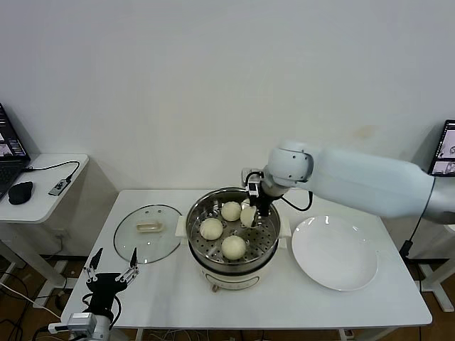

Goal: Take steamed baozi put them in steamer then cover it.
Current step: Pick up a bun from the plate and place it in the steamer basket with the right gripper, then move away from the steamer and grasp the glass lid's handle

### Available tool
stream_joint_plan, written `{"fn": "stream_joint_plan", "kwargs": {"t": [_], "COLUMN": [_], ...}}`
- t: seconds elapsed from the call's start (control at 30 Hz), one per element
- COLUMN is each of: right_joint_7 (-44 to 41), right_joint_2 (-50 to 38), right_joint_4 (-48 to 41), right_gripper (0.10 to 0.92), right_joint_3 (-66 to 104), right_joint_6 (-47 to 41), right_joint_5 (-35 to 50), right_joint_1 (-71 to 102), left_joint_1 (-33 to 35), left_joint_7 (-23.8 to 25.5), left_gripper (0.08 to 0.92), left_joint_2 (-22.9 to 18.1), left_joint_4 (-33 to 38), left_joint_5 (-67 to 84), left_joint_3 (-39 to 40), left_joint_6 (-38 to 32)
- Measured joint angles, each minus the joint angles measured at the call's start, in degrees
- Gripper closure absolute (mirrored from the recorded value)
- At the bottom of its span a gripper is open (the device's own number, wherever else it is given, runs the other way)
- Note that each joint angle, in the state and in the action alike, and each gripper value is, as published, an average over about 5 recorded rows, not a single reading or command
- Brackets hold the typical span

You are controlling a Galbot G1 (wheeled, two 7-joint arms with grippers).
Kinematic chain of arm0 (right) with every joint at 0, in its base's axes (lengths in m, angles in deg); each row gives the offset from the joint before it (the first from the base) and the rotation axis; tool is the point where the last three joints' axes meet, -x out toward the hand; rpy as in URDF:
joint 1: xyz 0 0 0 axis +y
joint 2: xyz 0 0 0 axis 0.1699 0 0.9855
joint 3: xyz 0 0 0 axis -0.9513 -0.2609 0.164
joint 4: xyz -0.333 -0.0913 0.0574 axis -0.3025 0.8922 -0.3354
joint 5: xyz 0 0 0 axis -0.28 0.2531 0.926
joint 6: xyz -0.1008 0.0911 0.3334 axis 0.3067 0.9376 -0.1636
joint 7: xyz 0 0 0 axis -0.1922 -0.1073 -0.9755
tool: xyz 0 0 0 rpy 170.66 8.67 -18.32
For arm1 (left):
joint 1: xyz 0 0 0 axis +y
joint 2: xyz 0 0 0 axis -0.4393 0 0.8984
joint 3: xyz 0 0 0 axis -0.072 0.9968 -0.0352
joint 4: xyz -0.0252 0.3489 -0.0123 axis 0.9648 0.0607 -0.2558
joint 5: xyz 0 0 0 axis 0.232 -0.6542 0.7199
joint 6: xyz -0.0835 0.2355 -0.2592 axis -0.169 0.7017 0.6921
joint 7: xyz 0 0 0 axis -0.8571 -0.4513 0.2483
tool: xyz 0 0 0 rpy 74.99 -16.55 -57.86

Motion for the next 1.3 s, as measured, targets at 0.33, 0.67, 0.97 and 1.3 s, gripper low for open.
{"fn": "stream_joint_plan", "kwargs": {"t": [0.33, 0.67, 0.97, 1.3], "right_joint_7": [0.19, 0.99, 5.19, 21.88], "right_joint_2": [0.07, -1.08, -5.33, -15.63], "right_joint_4": [-0.71, 0.21, 4.38, 12.81], "right_gripper": [0.42, 0.22, 0.203, 0.203], "right_joint_3": [0.25, 1.81, 5.75, 18.27], "right_joint_6": [-0.48, -0.69, -0.01, 9.23], "right_joint_5": [-2.62, -2.57, 1.27, 7.34], "right_joint_1": [2.61, 2.76, 2.33, 14.36], "left_joint_1": [-0.28, 0.05, -0.03, 0.01], "left_joint_7": [0.0, -0.01, -0.01, 0.06], "left_gripper": [0.177, 0.177, 0.177, 0.177], "left_joint_2": [0.05, 0.18, 0.35, 0.27], "left_joint_4": [-0.3, -0.23, -0.37, -0.24], "left_joint_5": [0.01, 0.01, 0.07, -0.31], "left_joint_3": [0.14, 0.0, 0.03, 0.47], "left_joint_6": [-0.01, -0.04, -0.13, -0.2]}}
